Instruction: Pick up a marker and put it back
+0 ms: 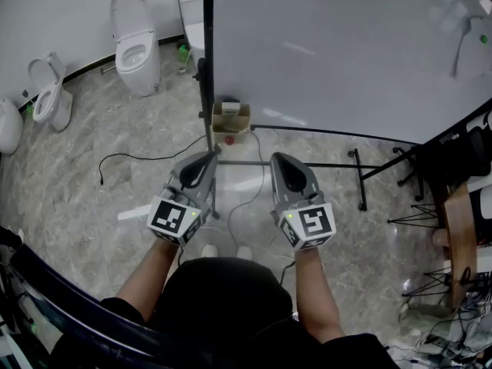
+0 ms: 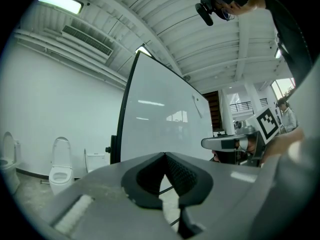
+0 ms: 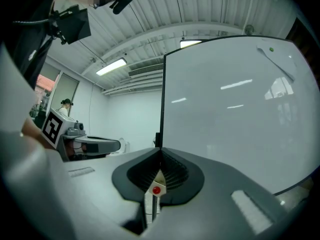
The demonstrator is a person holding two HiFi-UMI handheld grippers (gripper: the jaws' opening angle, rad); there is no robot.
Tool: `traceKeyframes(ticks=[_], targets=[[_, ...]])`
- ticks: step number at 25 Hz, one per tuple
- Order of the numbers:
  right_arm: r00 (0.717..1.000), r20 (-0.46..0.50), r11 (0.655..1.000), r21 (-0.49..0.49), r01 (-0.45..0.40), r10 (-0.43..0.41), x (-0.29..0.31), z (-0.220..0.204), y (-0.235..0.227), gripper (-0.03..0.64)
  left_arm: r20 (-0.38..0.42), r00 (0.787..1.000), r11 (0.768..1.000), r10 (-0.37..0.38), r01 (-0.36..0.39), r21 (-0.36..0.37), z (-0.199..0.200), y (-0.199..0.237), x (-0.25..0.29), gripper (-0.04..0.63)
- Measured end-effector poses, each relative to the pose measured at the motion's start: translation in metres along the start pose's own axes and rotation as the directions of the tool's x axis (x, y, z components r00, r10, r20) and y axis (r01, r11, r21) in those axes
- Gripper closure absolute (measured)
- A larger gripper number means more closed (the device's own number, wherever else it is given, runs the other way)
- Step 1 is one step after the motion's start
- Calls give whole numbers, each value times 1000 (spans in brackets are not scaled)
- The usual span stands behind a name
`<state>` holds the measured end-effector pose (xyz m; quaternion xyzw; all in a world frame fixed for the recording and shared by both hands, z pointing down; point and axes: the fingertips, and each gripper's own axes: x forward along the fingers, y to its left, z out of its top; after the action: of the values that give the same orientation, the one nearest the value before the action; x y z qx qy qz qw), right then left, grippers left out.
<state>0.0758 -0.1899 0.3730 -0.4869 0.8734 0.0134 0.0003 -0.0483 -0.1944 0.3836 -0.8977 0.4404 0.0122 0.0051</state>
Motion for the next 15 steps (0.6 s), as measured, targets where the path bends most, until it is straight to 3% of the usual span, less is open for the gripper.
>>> traceKeyframes(ticks=[11,15], targets=[[1000,-3,1000,0,19,-19,-13,4,1,607,-24,1000,1000,-5,5,8,-1,0,-2,592],[1000,2,1000,-4,20,-20,-13,3,3,607,-1,1000,1000,-16,16,-1,-1,-2,-3,592]])
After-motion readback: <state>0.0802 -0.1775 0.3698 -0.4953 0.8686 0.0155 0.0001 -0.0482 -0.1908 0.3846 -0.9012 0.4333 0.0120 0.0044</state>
